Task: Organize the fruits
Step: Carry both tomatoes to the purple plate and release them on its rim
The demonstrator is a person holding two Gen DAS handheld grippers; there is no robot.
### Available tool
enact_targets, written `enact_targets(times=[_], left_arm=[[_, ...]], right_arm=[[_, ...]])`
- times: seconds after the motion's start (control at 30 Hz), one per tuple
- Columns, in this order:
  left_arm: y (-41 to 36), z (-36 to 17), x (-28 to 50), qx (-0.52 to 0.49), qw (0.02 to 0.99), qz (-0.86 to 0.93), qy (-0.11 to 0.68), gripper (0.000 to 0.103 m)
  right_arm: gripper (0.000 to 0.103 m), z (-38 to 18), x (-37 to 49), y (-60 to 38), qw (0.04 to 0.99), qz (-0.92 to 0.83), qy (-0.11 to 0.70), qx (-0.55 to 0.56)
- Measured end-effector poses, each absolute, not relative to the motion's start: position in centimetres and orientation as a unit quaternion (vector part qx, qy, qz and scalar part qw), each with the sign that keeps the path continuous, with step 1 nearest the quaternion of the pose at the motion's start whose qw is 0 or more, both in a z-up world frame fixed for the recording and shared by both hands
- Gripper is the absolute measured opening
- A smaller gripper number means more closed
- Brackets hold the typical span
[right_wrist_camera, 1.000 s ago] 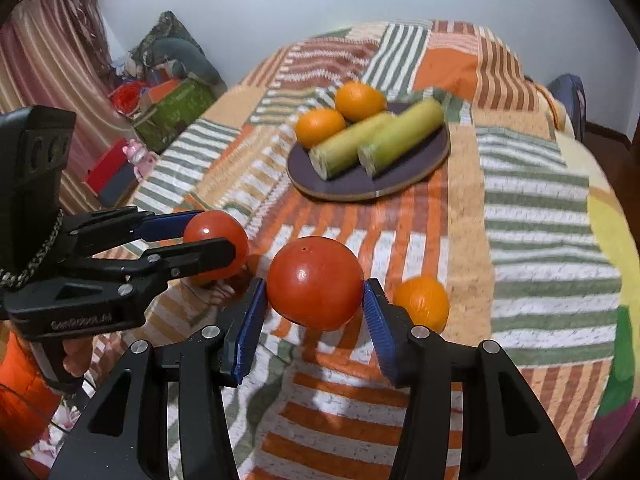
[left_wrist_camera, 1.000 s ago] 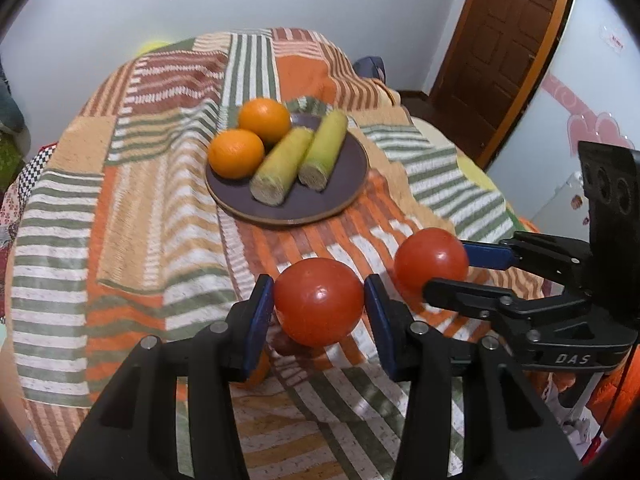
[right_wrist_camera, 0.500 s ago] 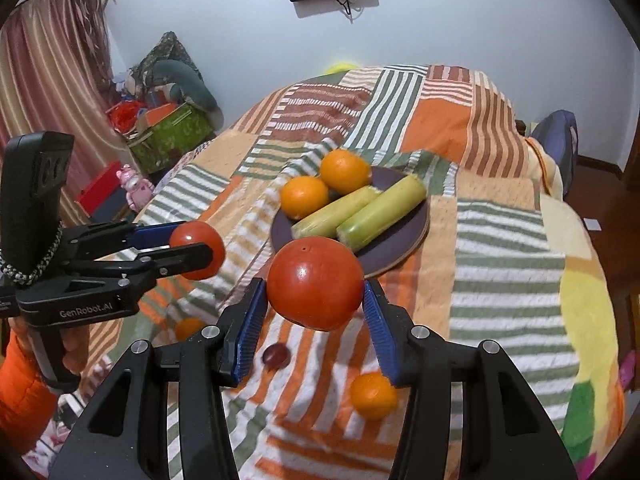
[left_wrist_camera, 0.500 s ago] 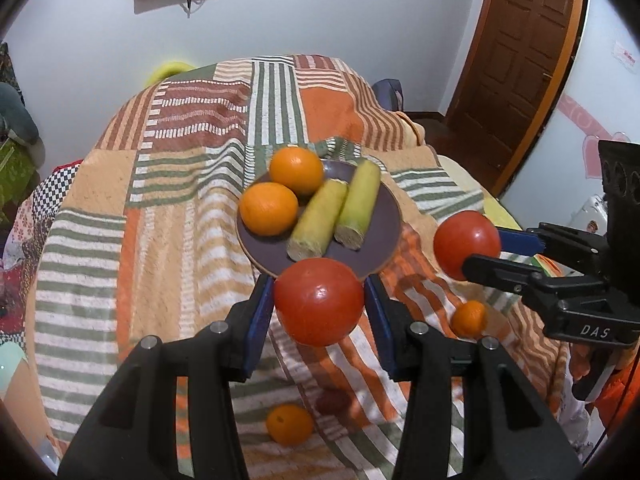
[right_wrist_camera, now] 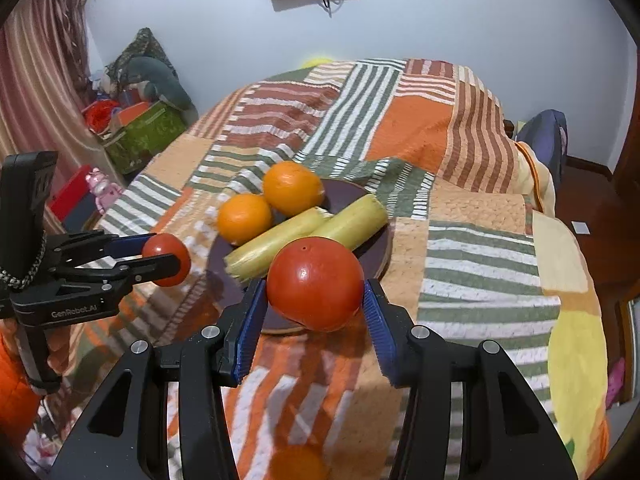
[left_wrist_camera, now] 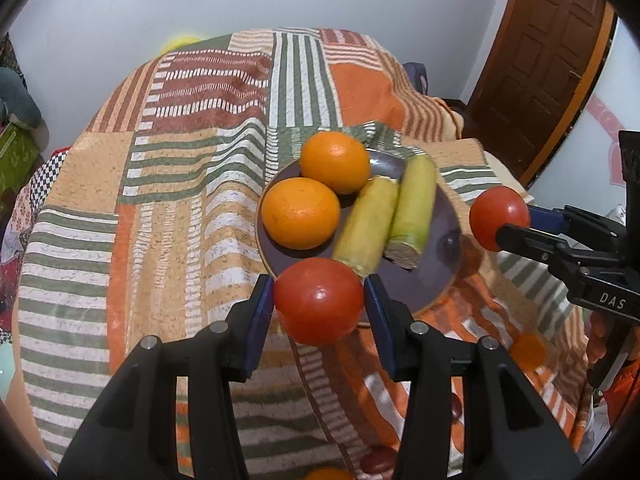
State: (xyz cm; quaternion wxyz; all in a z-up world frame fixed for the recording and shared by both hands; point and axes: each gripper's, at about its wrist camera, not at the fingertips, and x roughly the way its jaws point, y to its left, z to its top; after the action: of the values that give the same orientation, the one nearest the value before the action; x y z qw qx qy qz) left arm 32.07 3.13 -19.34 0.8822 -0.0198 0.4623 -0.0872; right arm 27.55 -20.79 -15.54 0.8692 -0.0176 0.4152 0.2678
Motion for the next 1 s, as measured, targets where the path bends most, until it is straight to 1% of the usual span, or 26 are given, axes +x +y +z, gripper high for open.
enact_targets(times=[0.37, 0.73, 0.8, 0.83, 0.9, 0.93, 1.0], left_arm=[[3.1, -21.1, 34.7, -0.022, 0.877, -0.081, 0.473, 0.046], [2.9, -21.8, 35.4, -0.017, 0.875, -0.071, 0.479, 0.047], [2.9, -21.8, 35.4, -0.016, 0.874, -0.070, 0.480, 0.049], [2.9, -21.7, 35.3, -0.016, 0.874, -0.071, 0.480, 0.054], [2.8, -21.3, 35.0, -0.014, 0.878, -0.071, 0.473, 0.061], [2.7, -21.1, 34.8, -0.012, 0.881, -0.070, 0.467, 0.063], [2.6, -20.5, 34.4, -0.010, 0.884, -0.073, 0.462, 0.065]], right_arm=[[0.046, -17.9, 30.1, -20.6, 0.859, 0.262, 0.439, -0.026], [0.047, -18.0, 30.6, -20.2, 0.856, 0.265, 0.441, -0.039], [0.047, -18.0, 30.5, -20.2, 0.856, 0.265, 0.443, -0.041], [0.047, -18.0, 30.5, -20.2, 0.855, 0.266, 0.443, -0.042], [0.051, -17.8, 30.3, -20.1, 0.856, 0.264, 0.442, -0.047], [0.055, -17.7, 30.2, -20.1, 0.858, 0.262, 0.439, -0.050], [0.060, -17.4, 29.8, -20.2, 0.862, 0.260, 0.433, -0.053]])
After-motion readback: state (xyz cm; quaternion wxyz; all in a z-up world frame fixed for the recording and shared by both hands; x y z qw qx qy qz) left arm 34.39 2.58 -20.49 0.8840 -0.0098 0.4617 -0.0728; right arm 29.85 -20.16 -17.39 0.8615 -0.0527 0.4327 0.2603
